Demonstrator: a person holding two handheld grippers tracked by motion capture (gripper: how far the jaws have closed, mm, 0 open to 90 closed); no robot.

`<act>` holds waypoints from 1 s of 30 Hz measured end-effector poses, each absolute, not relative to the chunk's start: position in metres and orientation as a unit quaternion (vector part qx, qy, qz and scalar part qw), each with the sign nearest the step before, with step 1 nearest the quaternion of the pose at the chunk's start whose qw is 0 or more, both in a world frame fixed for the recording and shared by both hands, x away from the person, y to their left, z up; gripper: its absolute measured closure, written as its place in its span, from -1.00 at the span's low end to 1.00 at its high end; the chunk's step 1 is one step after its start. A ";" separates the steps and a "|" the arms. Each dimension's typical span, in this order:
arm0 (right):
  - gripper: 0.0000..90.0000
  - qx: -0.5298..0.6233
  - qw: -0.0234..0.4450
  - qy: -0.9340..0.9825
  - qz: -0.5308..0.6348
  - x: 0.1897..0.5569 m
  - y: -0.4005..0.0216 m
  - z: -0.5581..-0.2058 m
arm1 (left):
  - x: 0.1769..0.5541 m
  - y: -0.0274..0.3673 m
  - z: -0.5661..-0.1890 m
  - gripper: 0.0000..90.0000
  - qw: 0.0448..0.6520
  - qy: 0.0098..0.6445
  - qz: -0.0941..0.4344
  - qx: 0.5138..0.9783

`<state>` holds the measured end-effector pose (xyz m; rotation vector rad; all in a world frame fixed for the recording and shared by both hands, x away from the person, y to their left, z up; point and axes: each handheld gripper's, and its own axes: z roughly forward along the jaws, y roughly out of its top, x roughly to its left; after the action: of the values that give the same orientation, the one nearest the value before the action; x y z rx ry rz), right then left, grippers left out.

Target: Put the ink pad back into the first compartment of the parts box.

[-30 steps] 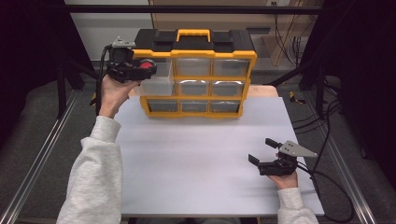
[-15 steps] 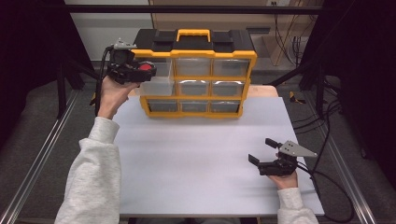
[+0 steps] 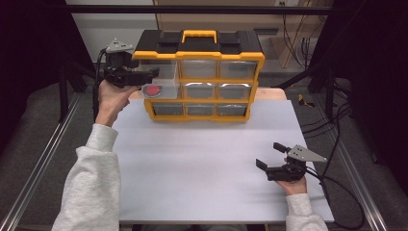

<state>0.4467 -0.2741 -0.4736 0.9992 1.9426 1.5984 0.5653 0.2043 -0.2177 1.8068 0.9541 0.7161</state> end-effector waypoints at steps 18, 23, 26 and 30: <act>-1.00 0.364 0.217 0.697 0.579 0.446 -0.275 -0.473 | 0.504 0.242 -0.242 -0.89 0.530 0.357 0.271 0.719; -1.00 0.363 0.218 0.696 0.580 0.446 -0.275 -0.472 | 0.488 0.251 -0.260 -0.93 0.538 0.350 0.272 0.717; -0.99 0.364 0.218 0.697 0.578 0.446 -0.275 -0.473 | 0.480 0.254 -0.275 -0.95 0.544 0.346 0.268 0.716; -0.99 0.364 0.218 0.697 0.578 0.446 -0.275 -0.473 | 0.473 0.258 -0.298 -0.95 0.548 0.348 0.262 0.714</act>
<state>0.4463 -0.2749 -0.4726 1.0082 1.9294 1.6015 0.4726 0.2578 -0.2984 1.6908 0.8242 0.6199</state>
